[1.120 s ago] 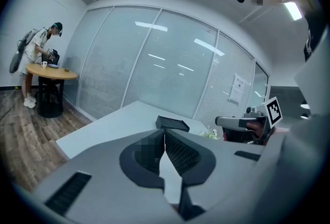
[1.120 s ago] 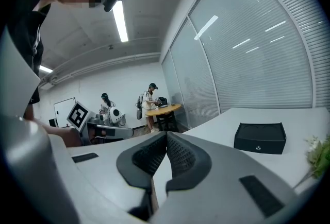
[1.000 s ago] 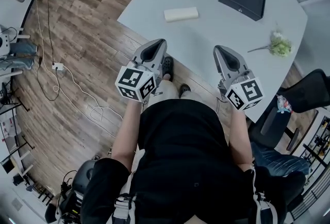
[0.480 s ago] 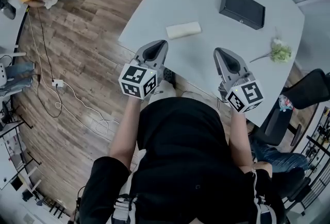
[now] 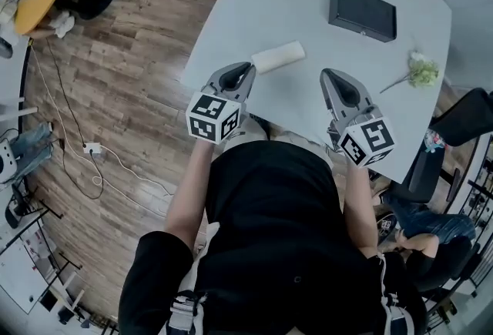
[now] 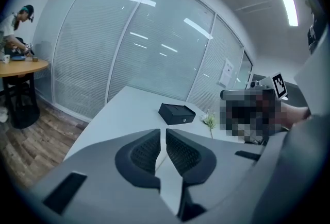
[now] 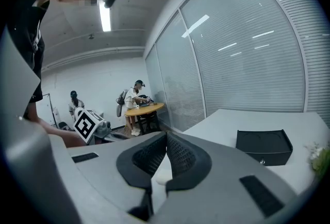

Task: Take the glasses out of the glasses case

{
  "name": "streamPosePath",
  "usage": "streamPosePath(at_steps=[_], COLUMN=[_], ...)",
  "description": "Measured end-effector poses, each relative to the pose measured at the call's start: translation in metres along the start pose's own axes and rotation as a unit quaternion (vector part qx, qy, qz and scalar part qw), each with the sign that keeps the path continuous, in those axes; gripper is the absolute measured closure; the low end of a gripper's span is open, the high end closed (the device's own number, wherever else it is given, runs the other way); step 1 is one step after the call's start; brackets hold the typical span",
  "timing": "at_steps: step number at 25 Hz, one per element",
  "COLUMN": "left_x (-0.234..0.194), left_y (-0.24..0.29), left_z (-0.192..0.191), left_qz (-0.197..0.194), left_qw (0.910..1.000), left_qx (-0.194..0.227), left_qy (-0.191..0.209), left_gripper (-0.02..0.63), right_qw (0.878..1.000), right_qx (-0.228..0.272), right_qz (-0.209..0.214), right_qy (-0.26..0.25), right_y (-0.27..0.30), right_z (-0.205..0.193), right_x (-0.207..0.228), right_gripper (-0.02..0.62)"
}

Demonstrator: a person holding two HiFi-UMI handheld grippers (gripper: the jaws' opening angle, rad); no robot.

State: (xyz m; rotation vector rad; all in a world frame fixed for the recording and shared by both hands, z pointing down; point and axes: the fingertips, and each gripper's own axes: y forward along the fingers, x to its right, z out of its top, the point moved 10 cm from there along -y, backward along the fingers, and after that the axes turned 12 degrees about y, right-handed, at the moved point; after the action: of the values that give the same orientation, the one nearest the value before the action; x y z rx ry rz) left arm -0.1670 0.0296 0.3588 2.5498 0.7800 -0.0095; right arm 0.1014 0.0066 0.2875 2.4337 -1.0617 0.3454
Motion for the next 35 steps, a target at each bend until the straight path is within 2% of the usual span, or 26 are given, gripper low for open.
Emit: streamPosePath(at_steps=[5,8,12,17,21,29,35], left_x=[-0.024,-0.031,-0.035,-0.034,-0.029,-0.037,-0.039], left_y=[0.014,0.027,0.043,0.064,0.081,0.108,0.133], left_z=[-0.001,-0.009,-0.021,-0.036,-0.048,-0.058,-0.067], left_qz=[-0.026,-0.044,-0.062,-0.084,-0.094,-0.1,-0.123], left_qw=[0.9995,0.9984,0.9962,0.9921,0.9883,0.9809,0.9694], left_qx=[-0.017,-0.034,-0.058,-0.083,-0.104,-0.138,-0.172], left_qy=[0.007,0.011,0.02,0.042,0.061,0.094,0.125], left_gripper=[0.555,0.503,0.467,0.391,0.354,0.328,0.311], right_qw=[1.0,0.999,0.998,0.996,0.996,0.996,0.994], right_qx=[-0.007,-0.019,-0.035,-0.053,-0.064,-0.081,-0.095], right_qz=[-0.02,-0.036,-0.053,-0.062,-0.057,-0.038,-0.034], right_qy=[0.002,0.006,0.017,0.023,0.025,0.03,0.037], right_y=[0.012,0.012,0.008,0.01,0.012,0.024,0.034], right_z=[0.004,-0.002,-0.011,-0.022,-0.029,-0.036,-0.034], right_x=[-0.005,-0.003,-0.001,0.006,0.013,0.027,0.044], right_gripper=[0.577,0.577,0.577,0.577,0.577,0.577,0.577])
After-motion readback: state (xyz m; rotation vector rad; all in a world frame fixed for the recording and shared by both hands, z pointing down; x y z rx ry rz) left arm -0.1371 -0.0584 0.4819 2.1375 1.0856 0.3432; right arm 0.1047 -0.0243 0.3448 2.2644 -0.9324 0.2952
